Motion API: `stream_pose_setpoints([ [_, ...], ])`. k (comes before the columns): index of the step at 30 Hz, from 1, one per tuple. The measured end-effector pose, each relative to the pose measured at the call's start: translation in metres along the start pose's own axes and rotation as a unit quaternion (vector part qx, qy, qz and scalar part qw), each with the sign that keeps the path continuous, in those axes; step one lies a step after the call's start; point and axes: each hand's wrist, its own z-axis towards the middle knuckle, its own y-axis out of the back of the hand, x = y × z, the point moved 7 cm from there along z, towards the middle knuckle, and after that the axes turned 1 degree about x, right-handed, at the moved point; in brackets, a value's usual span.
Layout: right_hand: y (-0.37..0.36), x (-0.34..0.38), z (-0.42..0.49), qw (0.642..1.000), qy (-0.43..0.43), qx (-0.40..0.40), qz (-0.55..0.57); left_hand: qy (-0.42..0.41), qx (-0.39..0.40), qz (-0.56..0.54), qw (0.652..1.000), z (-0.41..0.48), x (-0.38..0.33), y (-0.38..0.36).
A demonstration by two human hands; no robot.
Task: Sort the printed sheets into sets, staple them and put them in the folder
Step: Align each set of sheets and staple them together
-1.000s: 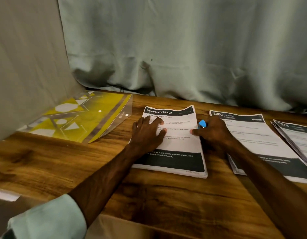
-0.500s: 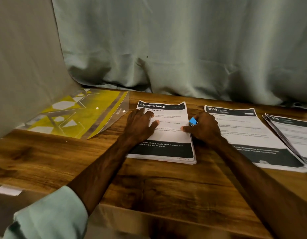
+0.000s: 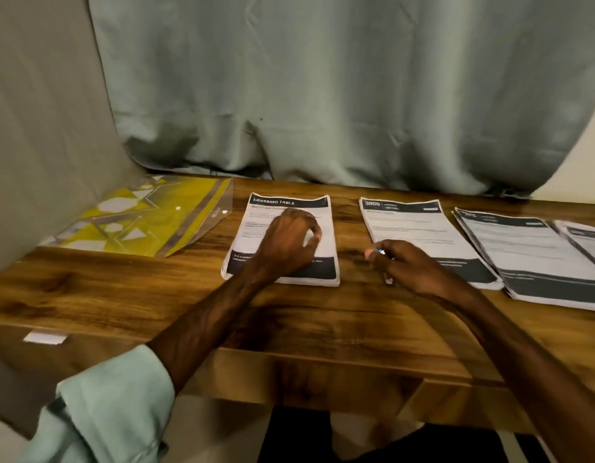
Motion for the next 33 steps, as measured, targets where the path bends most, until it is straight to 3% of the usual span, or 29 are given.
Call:
stream_pose_setpoints([
  [4, 0.006, -0.014, -0.047, 0.997, 0.064, -0.017, -0.027, -0.016, 0.047, -0.021, 0.999, -0.013, -0.063, -0.016],
  [10, 0.014, -0.058, -0.081, 0.987, 0.095, -0.087, -0.097, 0.030, 0.098, -0.057, 0.993, -0.018, -0.091, -0.033],
  [20, 0.044, -0.100, -0.095, 0.977, 0.030, -0.130, -0.167, 0.133, 0.180, -0.094, 0.970, 0.015, -0.114, -0.066],
  [24, 0.056, -0.107, -0.088, 0.986, 0.003, -0.099, -0.135, 0.112, 0.204, -0.124, 0.965, 0.040, -0.125, -0.075],
  [28, 0.072, -0.114, -0.073, 0.999, -0.032, -0.022, -0.024, 0.151, 0.234, -0.109, 0.954, 0.056, -0.122, -0.084],
  [33, 0.118, -0.130, -0.025, 0.991, -0.053, -0.122, -0.016, 0.220, 0.259, -0.075, 0.937, 0.064, -0.127, -0.087],
])
